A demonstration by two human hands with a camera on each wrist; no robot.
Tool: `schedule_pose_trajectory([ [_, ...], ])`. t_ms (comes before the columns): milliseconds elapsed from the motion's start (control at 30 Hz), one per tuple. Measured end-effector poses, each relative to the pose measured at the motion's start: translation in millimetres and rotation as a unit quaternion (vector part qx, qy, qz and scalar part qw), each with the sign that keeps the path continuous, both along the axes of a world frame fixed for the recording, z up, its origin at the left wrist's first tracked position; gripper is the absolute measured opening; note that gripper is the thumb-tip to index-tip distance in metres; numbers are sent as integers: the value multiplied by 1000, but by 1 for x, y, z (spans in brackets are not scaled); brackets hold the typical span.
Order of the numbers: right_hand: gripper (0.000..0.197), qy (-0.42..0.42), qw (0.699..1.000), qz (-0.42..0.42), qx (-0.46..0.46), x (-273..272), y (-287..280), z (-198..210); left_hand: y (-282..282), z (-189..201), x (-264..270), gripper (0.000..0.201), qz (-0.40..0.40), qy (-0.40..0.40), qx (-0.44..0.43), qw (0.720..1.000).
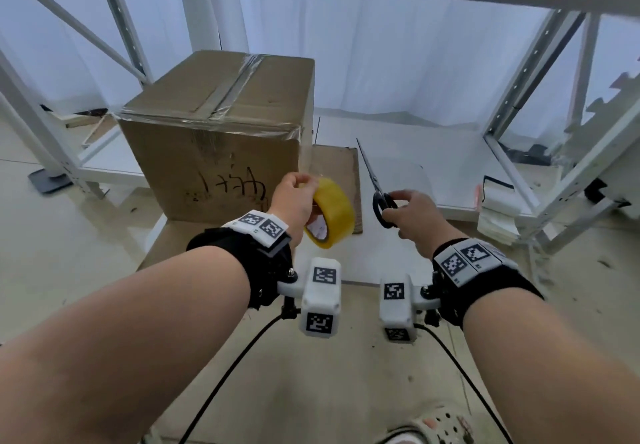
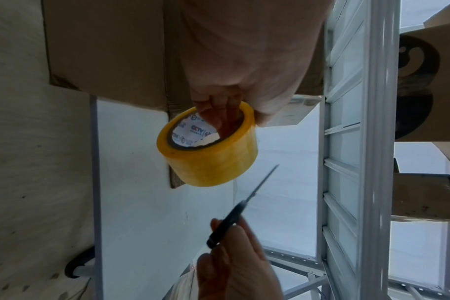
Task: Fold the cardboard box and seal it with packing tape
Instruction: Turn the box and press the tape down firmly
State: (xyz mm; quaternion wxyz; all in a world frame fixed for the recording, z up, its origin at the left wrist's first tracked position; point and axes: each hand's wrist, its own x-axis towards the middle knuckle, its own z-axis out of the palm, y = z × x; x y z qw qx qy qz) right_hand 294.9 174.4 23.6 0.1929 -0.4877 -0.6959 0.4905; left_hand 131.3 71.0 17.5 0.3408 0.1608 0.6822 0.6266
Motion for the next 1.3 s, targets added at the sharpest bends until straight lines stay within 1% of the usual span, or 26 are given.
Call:
schedule_pose_trajectory([
  [67,39,-6,998,66,7,0,-1,20,-2,3,4,13,3,-9,6,1000],
  [133,33,-48,989,124,63,-1,-4,40,-5,6,7,12,6,-17,8,1000],
  [233,35,-86,972,193,104,-6,-11,63,-10,15,8,7,-5,-11,9,1000],
  [300,35,-113,960,215,139,-12,-13,71,-14,20,7,11,-14,-2,12,1000],
  [400,32,-161,942,206,208,-13,-16,82,-23,26,6,14,-26,8,5,1000],
  [467,42,-208,934,213,200,-11,-20,90,-28,26,4,13,-30,6,-1,1000],
  [567,60,-323,896,239,190,-6,-28,107,-31,26,2,11,-26,-1,0,1000],
  [600,64,-341,889,240,187,-4,-30,113,-31,26,2,11,-23,-2,-1,1000],
  [667,67,-347,890,234,181,1,-31,124,-30,28,4,11,-22,-2,1,1000],
  [800,55,-364,878,252,183,3,-26,135,-26,31,7,13,-31,-8,5,999],
  [933,47,-353,881,265,169,-6,-16,132,-22,27,4,13,-32,-22,1,999],
  [1133,48,-397,853,312,134,-20,-8,132,-21,19,-4,11,-33,-35,-2,999],
  [1233,51,-419,839,317,142,-27,-1,131,-20,17,-8,9,-37,-40,-2,999],
  [1300,54,-423,836,316,150,-31,2,129,-20,17,-8,7,-46,-51,0,998],
])
